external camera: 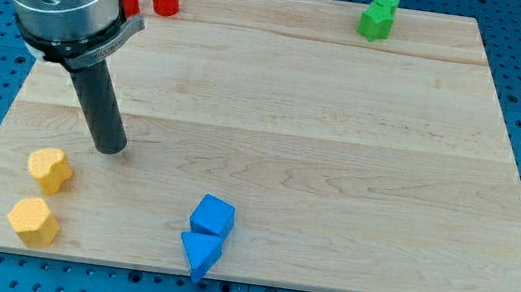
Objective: Place the arm towards the left side of the red star
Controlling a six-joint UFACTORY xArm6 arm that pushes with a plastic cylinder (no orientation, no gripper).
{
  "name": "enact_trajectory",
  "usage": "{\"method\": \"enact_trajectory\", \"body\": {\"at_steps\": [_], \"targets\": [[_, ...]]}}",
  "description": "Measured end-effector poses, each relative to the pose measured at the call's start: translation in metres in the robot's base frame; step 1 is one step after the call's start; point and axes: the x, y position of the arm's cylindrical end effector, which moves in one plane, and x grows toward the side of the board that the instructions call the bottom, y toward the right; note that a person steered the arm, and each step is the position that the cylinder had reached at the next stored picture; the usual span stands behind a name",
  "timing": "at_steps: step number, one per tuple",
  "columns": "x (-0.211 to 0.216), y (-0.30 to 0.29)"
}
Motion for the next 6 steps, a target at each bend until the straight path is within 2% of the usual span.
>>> {"method": "enact_trajectory", "body": {"at_steps": [1,3,4,6], "targets": [[0.000,0.003],[-0.014,0.055],[-0.070,0.052],[-0.114,-0.096]]}}
